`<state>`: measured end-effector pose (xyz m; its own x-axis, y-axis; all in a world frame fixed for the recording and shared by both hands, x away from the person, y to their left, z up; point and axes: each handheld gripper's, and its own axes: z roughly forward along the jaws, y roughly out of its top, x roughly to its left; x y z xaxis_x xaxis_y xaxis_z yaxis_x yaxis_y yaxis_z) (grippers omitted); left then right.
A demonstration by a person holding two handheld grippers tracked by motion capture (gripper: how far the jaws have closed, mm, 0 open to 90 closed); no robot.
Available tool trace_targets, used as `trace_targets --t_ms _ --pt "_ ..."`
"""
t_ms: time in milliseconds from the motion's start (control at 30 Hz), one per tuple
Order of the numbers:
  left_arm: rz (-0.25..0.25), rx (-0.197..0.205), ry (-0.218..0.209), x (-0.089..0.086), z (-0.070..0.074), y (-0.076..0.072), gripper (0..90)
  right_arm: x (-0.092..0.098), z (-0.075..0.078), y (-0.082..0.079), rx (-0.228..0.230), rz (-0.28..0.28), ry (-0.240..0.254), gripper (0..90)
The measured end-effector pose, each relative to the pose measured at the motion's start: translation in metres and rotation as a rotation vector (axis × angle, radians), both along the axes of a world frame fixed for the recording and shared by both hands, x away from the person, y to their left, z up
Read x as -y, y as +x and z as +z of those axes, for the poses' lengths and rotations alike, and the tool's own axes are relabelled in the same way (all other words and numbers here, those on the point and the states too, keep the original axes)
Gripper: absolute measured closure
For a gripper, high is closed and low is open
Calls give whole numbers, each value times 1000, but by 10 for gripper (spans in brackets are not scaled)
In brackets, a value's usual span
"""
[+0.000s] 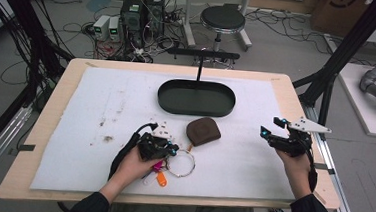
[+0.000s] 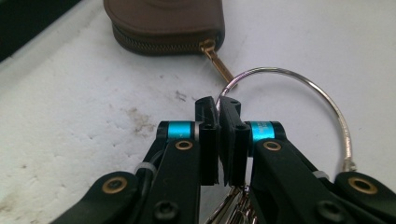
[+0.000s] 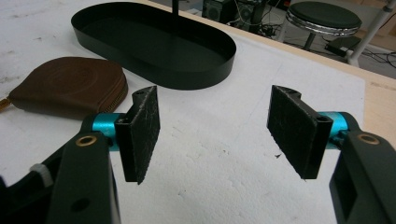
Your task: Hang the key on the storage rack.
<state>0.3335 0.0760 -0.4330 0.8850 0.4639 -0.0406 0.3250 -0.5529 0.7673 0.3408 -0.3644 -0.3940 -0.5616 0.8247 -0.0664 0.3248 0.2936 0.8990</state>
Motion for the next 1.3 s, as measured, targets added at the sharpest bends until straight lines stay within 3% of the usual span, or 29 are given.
trace_targets --t_ms 433,600,1033,1200,1300 --pt "18 115 -130 -20 23 -6 862 0 1 0 11 0 3 353" --pt "-30 135 -158 -23 27 -12 862 -1 1 0 10 1 2 354" --pt "-108 95 -202 -26 30 -18 855 -2 0 1 13 7 -1 355" --pt "-126 73 -201 -27 31 -17 854 -2 0 1 12 7 0 354" --pt "-143 38 -187 -26 28 -15 832 -2 0 1 12 8 -1 354"
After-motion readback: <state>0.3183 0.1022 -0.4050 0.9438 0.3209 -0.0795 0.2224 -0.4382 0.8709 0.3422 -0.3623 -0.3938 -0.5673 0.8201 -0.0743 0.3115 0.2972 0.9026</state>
